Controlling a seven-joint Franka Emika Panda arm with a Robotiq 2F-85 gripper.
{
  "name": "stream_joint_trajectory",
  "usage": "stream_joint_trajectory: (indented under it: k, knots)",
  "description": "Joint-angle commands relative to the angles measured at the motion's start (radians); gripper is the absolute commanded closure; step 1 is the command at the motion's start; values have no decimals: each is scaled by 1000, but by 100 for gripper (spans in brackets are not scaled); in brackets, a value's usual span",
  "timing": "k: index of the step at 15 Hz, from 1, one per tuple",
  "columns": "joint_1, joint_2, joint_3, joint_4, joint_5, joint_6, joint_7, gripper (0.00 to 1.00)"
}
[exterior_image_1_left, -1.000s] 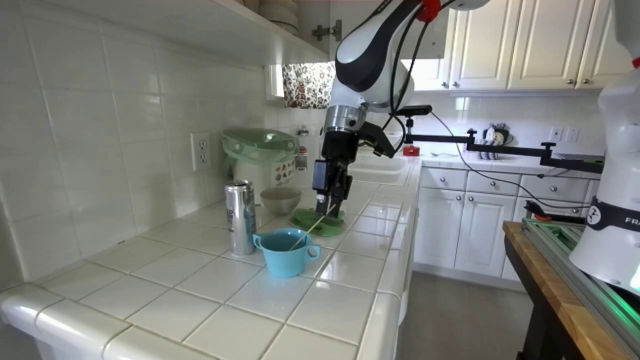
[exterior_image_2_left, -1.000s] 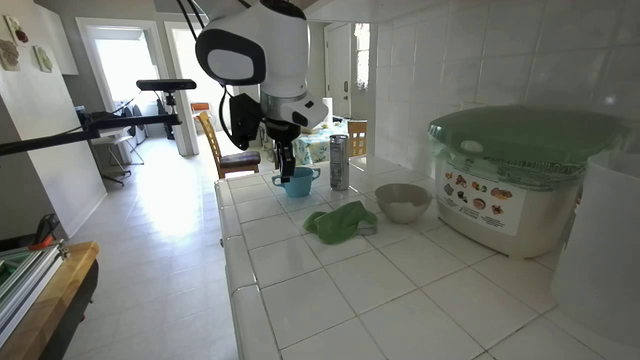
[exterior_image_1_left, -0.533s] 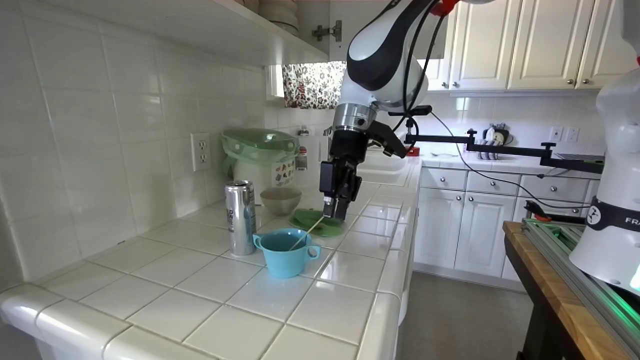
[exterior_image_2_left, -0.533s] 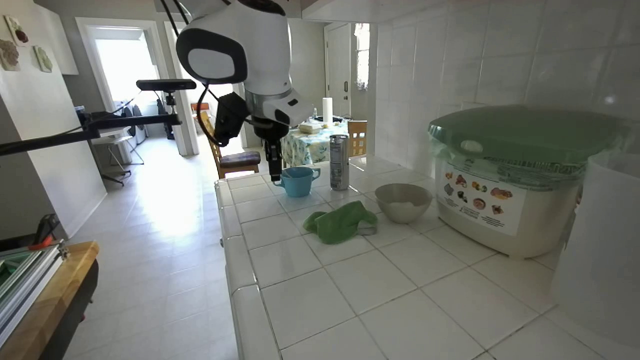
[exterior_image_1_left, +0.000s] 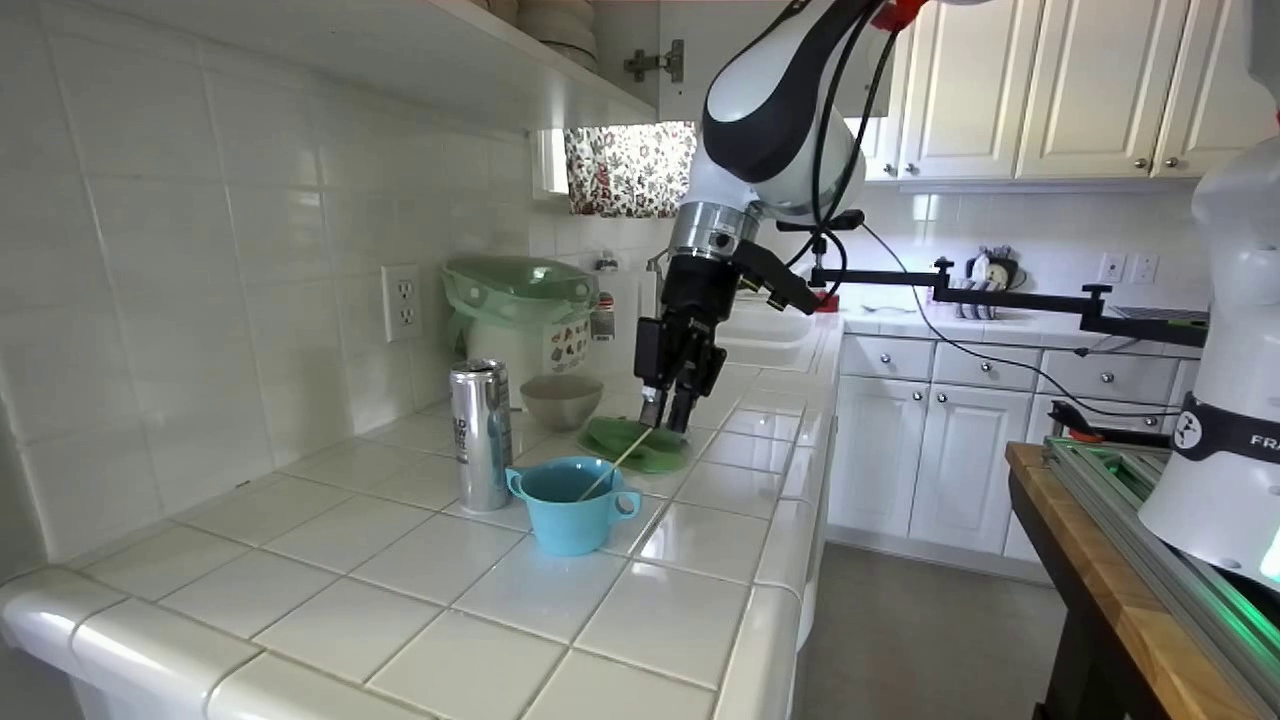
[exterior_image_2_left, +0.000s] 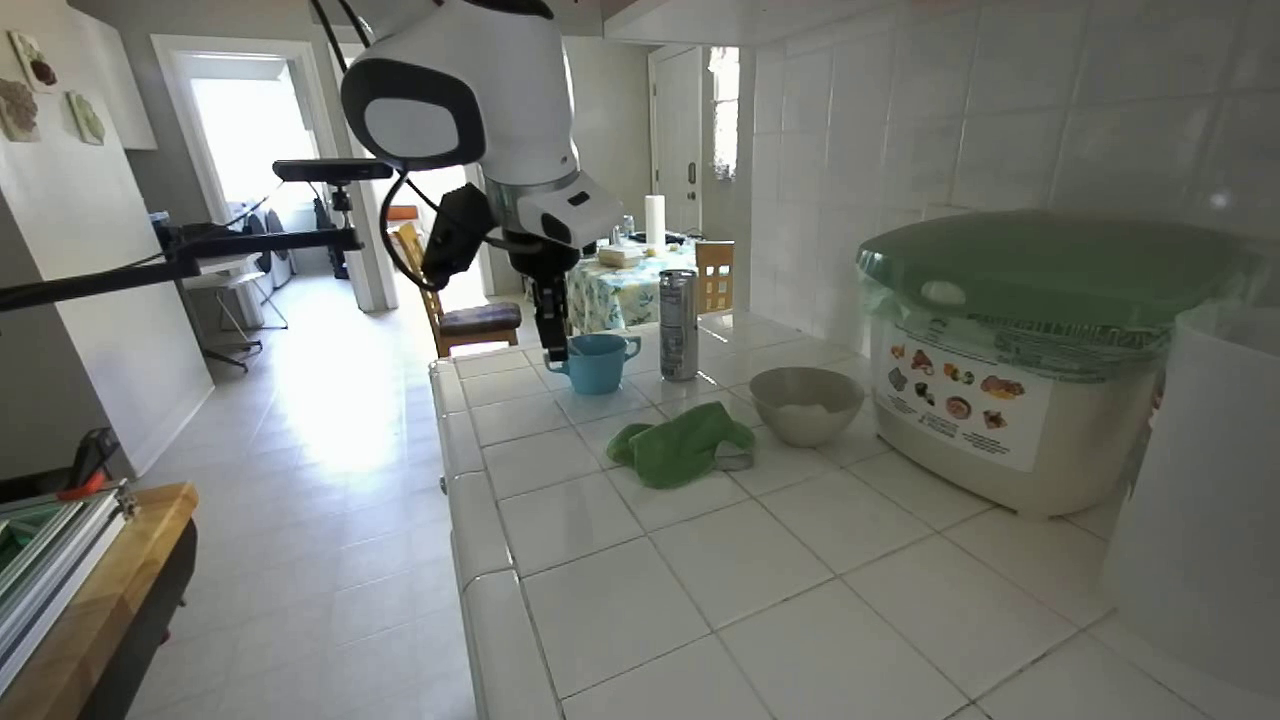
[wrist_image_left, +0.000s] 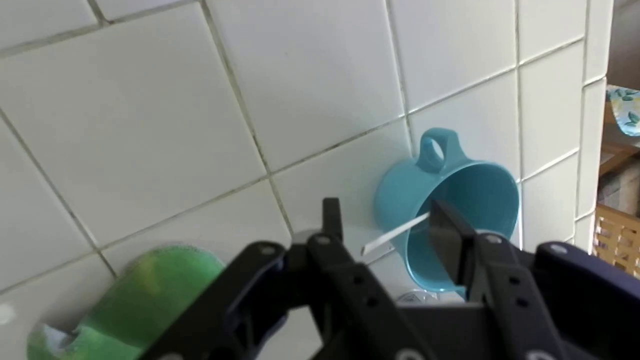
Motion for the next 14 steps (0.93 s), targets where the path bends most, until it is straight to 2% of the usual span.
stream_joint_trajectory:
  k: [1,7,14]
  knots:
    - [15,-17,-10,-16,-9,34,41,51]
    - [13,-7,-12,-6,-17,45,50,61]
    - [9,23,-13,17,-21,45,39,60]
